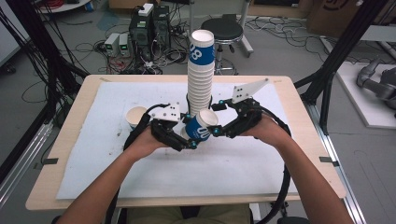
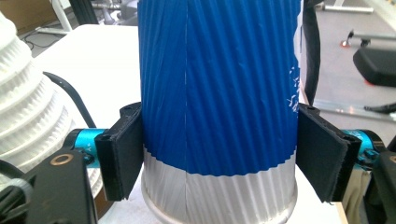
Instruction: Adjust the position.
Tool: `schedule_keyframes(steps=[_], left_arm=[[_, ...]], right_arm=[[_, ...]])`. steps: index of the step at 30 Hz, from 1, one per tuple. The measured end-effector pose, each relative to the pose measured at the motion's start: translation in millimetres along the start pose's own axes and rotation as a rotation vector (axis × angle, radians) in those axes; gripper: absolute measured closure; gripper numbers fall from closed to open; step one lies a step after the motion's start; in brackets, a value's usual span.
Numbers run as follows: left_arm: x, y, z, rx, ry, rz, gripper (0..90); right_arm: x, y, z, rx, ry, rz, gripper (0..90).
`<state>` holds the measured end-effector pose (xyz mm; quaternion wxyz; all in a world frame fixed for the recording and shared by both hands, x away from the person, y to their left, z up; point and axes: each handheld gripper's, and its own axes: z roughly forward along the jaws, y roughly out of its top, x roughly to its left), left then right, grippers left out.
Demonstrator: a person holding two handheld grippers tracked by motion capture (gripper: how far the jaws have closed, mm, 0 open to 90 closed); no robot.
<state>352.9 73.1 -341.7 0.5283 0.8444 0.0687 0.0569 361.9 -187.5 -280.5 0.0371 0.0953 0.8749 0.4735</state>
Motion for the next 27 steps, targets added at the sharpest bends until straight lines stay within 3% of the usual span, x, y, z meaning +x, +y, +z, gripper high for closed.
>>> schedule_keyframes(steps=[7, 10, 14, 16, 20, 27], left_arm=[[-2.9, 2.8, 2.9, 0.044, -0.044, 0.024, 23.8], [-2.9, 2.6, 2.6, 0.051, -0.052, 0.026, 23.7], [-3.5, 1.7, 2.0, 0.049, -0.062, 0.014, 23.2], [-4.0, 0.0, 2.0, 0.016, -0.053, 0.010, 21.3], [-3.4, -8.1, 1.4, -0.088, -0.029, -0.042, 14.3], [-2.1, -20.9, -4.0, -0.240, -0.010, -0.083, 14.1]], right_arm=[[2.2, 7.8, 18.7, 0.126, 0.045, -0.030, 19.6], [2.3, 8.2, 23.9, 0.152, 0.088, -0.029, 27.3], [2.0, 7.9, 25.5, 0.163, 0.103, -0.009, 28.1], [2.6, 8.0, 24.2, 0.164, 0.106, 0.002, 28.0], [2.3, 7.4, 19.6, 0.140, 0.081, -0.009, 27.9], [-0.3, -8.1, 13.1, 0.085, 0.055, 0.029, 27.9]])
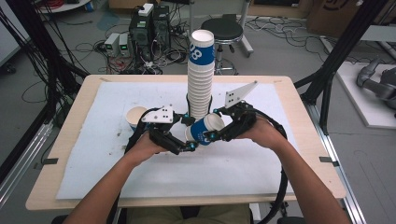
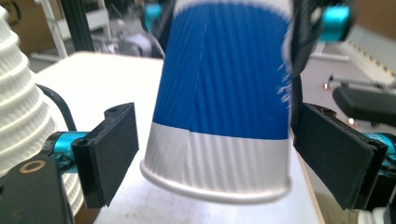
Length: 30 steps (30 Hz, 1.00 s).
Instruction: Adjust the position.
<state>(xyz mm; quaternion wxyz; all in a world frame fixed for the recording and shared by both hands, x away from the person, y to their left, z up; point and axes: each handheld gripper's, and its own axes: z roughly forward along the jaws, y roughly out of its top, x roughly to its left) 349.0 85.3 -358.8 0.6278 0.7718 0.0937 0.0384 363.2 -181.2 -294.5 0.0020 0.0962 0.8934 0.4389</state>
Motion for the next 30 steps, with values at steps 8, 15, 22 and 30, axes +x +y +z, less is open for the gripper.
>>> schedule_keyframes(steps=[8, 15, 22, 30], left_arm=[[3.1, -5.0, -2.2, -0.077, 0.011, -0.027, 13.7], [3.7, -8.6, 0.0, -0.130, 0.007, -0.051, 12.1], [1.1, -9.2, 5.6, -0.139, -0.009, -0.058, 12.1], [-0.5, -12.5, 14.1, -0.135, -0.028, -0.080, 10.2]], right_arm=[[-2.0, -26.4, -6.1, -0.135, -0.029, 0.063, 27.9], [-2.2, -45.8, -10.3, -0.283, -0.027, 0.121, 28.0], [-0.2, -54.3, -6.6, -0.334, -0.010, 0.145, 28.0], [3.0, -52.8, 0.4, -0.389, 0.033, 0.153, 28.0]])
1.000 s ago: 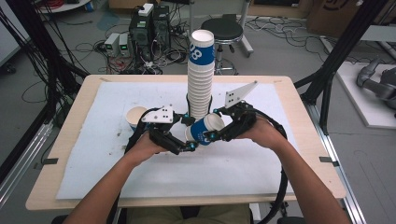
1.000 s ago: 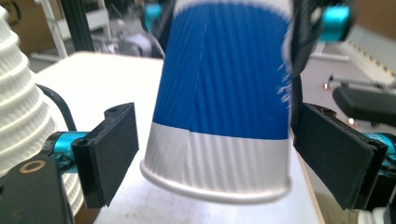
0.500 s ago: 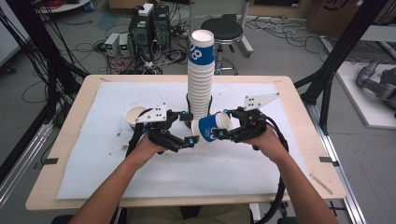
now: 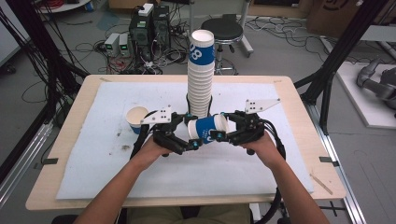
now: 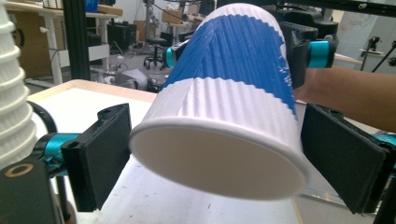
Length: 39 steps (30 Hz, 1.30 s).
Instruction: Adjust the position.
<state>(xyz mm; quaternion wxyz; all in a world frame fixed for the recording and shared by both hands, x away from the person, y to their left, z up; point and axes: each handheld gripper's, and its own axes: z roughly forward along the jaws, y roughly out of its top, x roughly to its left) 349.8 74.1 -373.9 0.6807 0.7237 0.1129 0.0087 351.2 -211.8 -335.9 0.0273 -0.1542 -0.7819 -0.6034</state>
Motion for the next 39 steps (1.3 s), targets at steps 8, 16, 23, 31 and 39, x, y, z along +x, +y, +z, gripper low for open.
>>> schedule_keyframes(steps=[8, 16, 23, 31, 39], left_arm=[[1.0, 1.0, -3.8, 0.018, -0.026, -0.012, 15.9], [0.6, 3.8, -7.4, 0.043, -0.048, -0.015, 19.6], [3.2, 10.6, -14.7, 0.069, -0.040, -0.003, 20.5], [2.6, 23.1, -18.8, 0.189, -0.016, 0.014, 20.4], [3.5, 26.5, -15.8, 0.269, -0.021, 0.005, 20.4]], right_arm=[[-0.9, -3.4, 2.8, -0.016, 0.028, 0.024, 28.1], [-0.1, -3.7, 2.7, -0.004, 0.034, 0.049, 24.1], [1.1, -1.3, -2.7, 0.009, 0.011, 0.049, 19.1], [5.0, 15.7, -15.4, 0.097, -0.043, -0.048, 19.1], [11.2, 32.3, -12.0, 0.244, -0.084, -0.188, 19.1]])
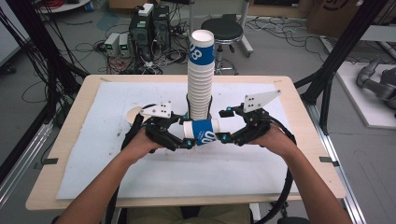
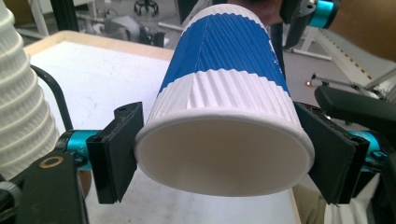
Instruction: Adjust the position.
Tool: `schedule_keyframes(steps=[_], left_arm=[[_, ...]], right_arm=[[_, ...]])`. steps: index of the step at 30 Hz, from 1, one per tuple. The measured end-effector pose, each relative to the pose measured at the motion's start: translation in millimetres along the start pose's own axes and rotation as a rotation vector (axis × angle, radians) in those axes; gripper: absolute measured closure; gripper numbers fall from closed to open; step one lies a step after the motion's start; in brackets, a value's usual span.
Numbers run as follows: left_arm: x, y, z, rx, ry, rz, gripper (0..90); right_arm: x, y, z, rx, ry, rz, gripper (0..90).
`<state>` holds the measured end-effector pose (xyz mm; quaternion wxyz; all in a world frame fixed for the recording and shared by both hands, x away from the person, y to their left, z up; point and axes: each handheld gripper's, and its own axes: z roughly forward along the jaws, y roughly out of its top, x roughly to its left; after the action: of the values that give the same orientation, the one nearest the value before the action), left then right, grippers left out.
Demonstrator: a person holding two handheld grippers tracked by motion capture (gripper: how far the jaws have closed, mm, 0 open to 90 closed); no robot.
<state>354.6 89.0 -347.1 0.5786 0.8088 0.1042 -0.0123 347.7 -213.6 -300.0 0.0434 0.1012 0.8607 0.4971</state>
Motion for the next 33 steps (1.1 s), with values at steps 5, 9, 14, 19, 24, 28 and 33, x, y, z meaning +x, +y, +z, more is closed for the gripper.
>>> schedule_keyframes(steps=[5, 9, 14, 19, 24, 28, 33], left_arm=[[-0.5, 3.2, 1.8, 0.044, -0.007, 0.006, 20.4], [-1.8, 5.3, 5.0, 0.071, -0.012, 0.008, 20.4], [-0.7, 5.7, 7.1, 0.100, -0.017, -0.001, 20.4], [0.8, 7.1, 8.2, 0.138, -0.020, -0.017, 20.4], [-0.4, 10.8, 10.5, 0.177, -0.031, -0.026, 20.4], [-1.2, 14.2, 12.2, 0.195, -0.044, -0.020, 20.4], [-1.7, 16.2, 12.4, 0.204, -0.049, -0.017, 20.4]], right_arm=[[2.5, 5.4, 9.3, 0.099, 0.017, -0.086, 19.1], [2.4, 7.2, 18.1, 0.134, 0.033, -0.109, 19.1], [3.1, 8.1, 27.8, 0.199, 0.048, -0.140, 19.1], [3.3, 11.5, 35.0, 0.248, 0.060, -0.160, 19.2], [5.9, 15.9, 45.5, 0.308, 0.074, -0.185, 19.4], [6.2, 15.8, 55.1, 0.341, 0.086, -0.198, 19.8], [6.6, 15.6, 59.0, 0.357, 0.104, -0.204, 24.9]])
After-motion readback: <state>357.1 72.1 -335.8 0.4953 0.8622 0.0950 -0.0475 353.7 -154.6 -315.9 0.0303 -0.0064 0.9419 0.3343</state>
